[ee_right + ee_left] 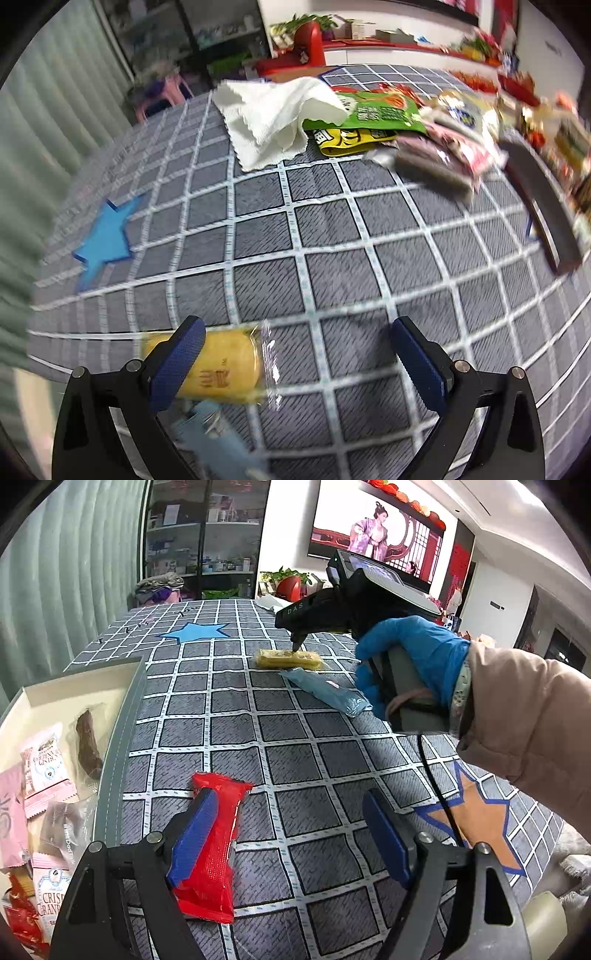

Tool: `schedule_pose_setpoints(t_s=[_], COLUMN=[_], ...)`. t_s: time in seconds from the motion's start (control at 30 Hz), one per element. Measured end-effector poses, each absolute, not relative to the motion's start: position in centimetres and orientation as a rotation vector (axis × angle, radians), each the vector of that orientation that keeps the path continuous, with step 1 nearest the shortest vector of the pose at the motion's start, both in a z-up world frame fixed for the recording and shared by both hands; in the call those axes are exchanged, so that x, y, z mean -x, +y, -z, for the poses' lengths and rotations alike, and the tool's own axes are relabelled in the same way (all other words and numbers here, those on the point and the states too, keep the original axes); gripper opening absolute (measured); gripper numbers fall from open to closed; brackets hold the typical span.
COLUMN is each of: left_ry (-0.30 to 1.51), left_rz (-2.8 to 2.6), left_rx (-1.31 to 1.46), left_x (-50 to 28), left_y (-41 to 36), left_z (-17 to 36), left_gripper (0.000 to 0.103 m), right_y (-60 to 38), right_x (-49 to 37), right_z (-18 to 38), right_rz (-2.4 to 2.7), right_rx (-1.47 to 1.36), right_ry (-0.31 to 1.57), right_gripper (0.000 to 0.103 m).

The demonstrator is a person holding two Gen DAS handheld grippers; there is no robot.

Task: Organize snacks
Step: 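Grasp the yellow Wangwang cracker beside the light-blue bar with the right tool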

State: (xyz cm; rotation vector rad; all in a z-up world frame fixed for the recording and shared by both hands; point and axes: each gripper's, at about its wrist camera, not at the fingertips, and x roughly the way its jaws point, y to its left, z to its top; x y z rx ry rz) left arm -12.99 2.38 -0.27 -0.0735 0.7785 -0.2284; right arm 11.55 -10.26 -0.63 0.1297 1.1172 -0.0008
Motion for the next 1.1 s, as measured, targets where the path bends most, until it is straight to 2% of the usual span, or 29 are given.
schedule_pose_setpoints(t_s=[0.23, 0.6, 0.83, 1.1], left_ry=[0.786, 0.791, 0.798, 0.808], left_rz=[0.223, 0.217, 0.203, 0.183], left_rx=[0.048, 0.038, 0.011, -0.032], left_x=[12.8, 12.8, 12.6, 12.7], left_y=[1.9, 1.8, 1.5, 1.1], left_z=[0.2, 0.3, 0.4, 0.6], left_gripper=[0.085, 0.086, 0.087, 0.088], right_y=[-10.9, -14.4, -16.0, -16.2], right_x=[-7.8, 2.8, 8.4, 8.8], right_z=[0.7, 0.8, 1.5, 1.6], right_rz=[-0.14, -0.255, -0.224, -0.217], right_rx=[-0.053, 0.03, 0.113, 0.103], right_ry=[1.13, 1.133, 1.001, 0.96], right_gripper=[0.102, 0.102, 0.102, 0.103])
